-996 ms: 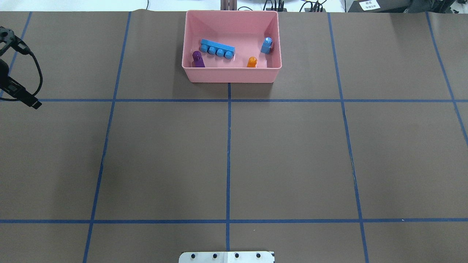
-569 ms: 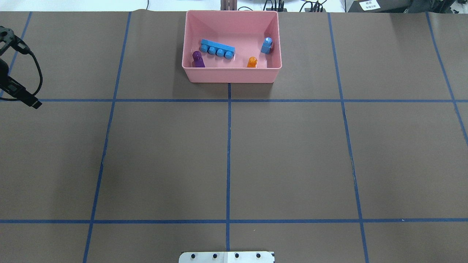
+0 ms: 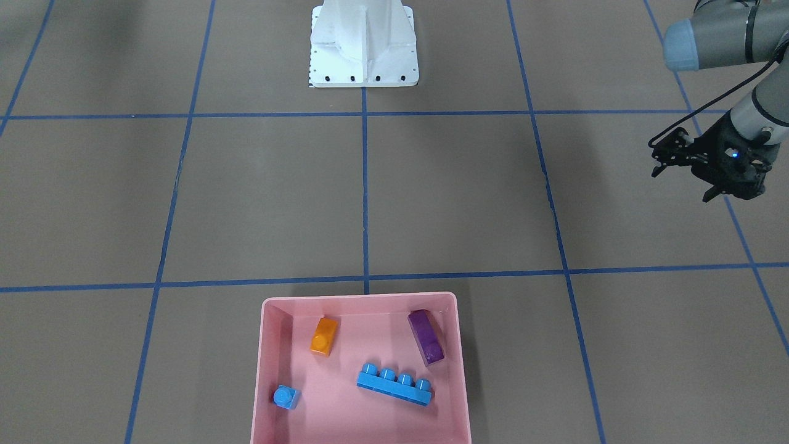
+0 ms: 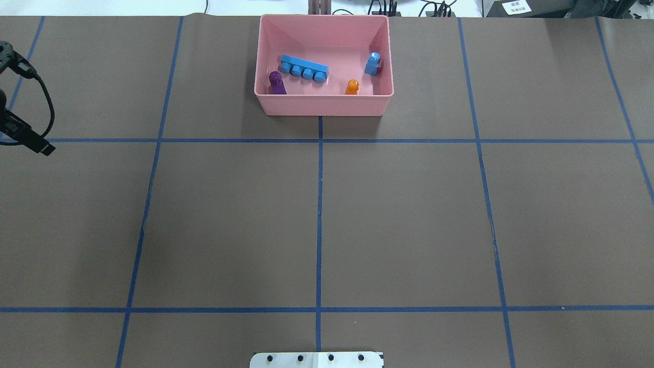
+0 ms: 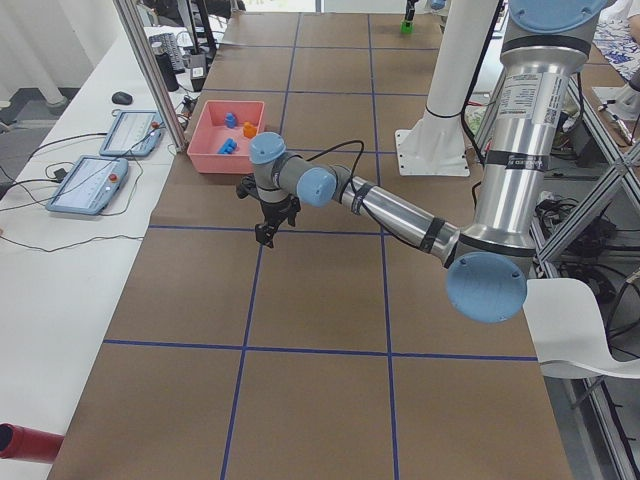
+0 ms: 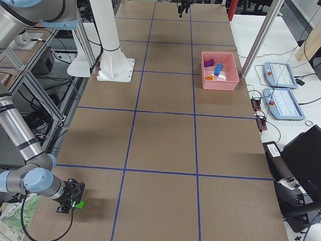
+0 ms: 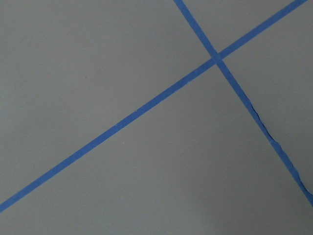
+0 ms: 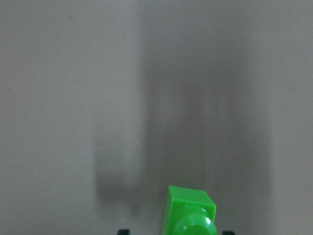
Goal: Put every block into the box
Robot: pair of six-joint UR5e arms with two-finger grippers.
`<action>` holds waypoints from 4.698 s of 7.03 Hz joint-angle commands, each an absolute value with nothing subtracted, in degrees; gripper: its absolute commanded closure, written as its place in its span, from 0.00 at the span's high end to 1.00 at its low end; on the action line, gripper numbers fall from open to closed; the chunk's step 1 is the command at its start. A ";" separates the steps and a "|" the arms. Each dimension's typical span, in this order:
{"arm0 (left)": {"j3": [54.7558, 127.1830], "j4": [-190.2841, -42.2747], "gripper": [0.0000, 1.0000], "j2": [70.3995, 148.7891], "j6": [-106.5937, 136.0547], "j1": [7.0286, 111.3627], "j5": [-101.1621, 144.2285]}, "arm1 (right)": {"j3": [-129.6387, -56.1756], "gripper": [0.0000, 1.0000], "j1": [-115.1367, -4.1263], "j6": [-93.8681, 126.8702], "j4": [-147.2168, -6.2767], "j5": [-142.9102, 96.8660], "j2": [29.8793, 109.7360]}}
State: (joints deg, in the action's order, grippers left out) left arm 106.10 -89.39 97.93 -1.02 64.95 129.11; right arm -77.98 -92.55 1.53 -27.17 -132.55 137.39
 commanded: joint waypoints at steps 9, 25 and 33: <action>107.23 -89.30 1.00 97.91 -0.88 64.86 129.20 | -77.17 0.10 -92.46 1.14 -27.33 -132.63 135.44; 106.70 -89.12 1.00 97.82 2.95 64.86 128.94 | -81.12 0.00 -94.66 0.97 -71.20 -135.54 89.10; 96.16 -89.12 1.00 90.01 -15.00 90.85 129.11 | -80.51 0.00 -80.36 18.77 -89.47 -135.97 60.32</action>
State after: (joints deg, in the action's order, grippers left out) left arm 97.73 -89.26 91.07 -10.78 86.89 129.04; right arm -80.91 -83.53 13.80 -89.25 -135.97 63.73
